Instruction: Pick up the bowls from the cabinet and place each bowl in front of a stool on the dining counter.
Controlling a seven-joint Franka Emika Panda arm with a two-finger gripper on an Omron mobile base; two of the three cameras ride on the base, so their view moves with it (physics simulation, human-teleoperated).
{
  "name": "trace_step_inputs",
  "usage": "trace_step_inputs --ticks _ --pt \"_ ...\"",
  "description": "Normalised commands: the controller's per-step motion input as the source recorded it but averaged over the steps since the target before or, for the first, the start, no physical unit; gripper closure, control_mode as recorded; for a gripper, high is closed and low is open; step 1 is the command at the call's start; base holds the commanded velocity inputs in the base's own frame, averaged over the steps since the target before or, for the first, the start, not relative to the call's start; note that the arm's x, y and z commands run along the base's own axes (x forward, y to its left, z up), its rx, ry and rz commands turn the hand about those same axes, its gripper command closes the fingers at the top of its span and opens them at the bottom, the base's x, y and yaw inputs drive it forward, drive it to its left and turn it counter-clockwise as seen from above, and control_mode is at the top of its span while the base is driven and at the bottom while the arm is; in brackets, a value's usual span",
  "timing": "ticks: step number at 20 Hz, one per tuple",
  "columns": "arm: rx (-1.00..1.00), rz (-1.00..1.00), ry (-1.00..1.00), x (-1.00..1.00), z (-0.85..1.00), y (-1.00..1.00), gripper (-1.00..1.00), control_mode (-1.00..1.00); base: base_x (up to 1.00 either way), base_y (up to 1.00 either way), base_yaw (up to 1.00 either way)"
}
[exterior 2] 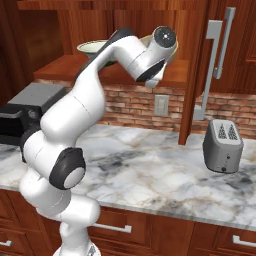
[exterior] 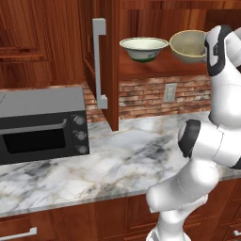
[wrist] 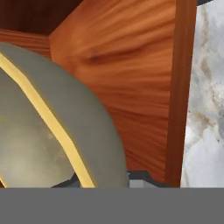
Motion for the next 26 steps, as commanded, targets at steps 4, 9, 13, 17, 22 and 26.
trace_step_inputs --ticks 4,9,13,17,22,26 --pt "0.01 0.00 0.06 -0.51 0.00 0.02 1.00 -1.00 0.00 0.00 0.00" --pt "0.02 0.00 0.14 -0.49 0.00 0.04 1.00 -1.00 0.00 0.00 0.00" --pt "0.02 -0.01 0.19 -0.53 0.00 0.03 1.00 -1.00 0.00 0.00 0.00" --pt "0.01 0.00 0.28 -0.54 0.00 0.09 1.00 -1.00 0.00 0.00 0.00" --pt "0.03 0.00 0.30 -0.45 0.00 0.15 1.00 -1.00 0.00 0.00 0.00" --pt "0.05 0.00 0.26 -0.38 0.02 0.18 1.00 -1.00 0.00 0.00 0.00"
